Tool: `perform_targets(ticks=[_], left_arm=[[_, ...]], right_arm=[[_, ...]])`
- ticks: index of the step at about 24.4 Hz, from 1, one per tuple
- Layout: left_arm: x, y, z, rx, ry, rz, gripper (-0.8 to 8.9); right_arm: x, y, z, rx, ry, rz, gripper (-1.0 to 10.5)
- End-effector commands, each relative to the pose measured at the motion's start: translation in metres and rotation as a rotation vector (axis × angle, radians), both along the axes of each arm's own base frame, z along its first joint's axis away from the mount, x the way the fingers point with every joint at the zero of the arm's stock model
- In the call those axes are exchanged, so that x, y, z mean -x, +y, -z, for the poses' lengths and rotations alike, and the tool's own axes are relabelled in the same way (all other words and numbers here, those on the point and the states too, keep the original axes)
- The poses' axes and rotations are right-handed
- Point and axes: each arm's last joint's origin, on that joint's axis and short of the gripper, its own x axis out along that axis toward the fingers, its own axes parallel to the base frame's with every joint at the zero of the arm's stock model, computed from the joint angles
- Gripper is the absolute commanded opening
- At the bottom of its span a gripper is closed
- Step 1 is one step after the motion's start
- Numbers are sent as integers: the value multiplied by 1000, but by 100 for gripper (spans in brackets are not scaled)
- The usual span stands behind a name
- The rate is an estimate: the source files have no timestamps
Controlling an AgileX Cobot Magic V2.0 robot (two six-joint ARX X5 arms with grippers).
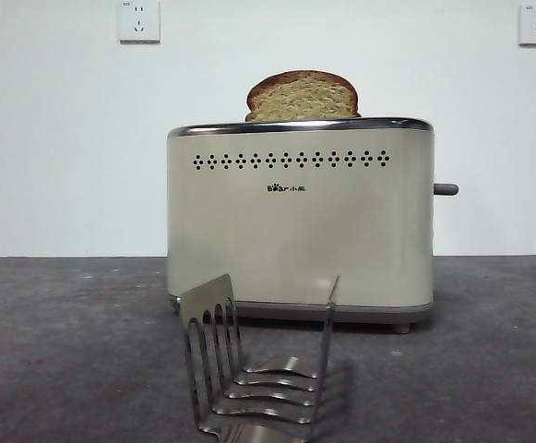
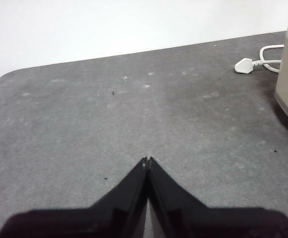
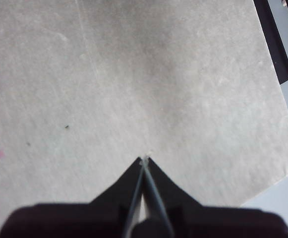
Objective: Pick up a slice of bread from the rack,put the bread on the toaster,press the button
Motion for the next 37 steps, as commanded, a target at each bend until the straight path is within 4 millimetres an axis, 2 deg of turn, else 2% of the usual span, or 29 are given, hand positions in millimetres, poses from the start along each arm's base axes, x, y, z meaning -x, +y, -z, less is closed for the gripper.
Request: perform_targets(ticks=[1, 10, 15, 20, 24, 27, 30, 33, 37], left_arm=[[-1, 0, 2, 44, -4, -5, -4], [-2, 0, 5, 44, 32, -7, -3], [-3, 0, 7, 43, 52, -8, -3], [-3, 0, 7, 43, 60, -8, -3], [-4, 0, 7, 43, 62, -8, -3], [-4, 0, 8, 43, 64, -8, -3], [-4, 0, 8, 43, 64, -8, -3], [-4, 0, 8, 43, 64, -8, -3], [-4, 0, 8, 43, 64, -8, -3]], right_arm=[[-8, 0, -2, 8, -80, -2, 0], [-40, -1, -24, 20, -493, -1, 0], [-46, -1, -30, 10, -582, -9, 0], [-12, -1, -55, 121, -675, 48, 2], [25, -1, -60, 143, -737, 58, 2], [52, -2, -44, 198, -830, 94, 2], [80, -1, -13, 254, -897, 24, 2], [112, 2, 27, 263, -913, -111, 2], [150, 10, 84, 154, -892, -390, 2]])
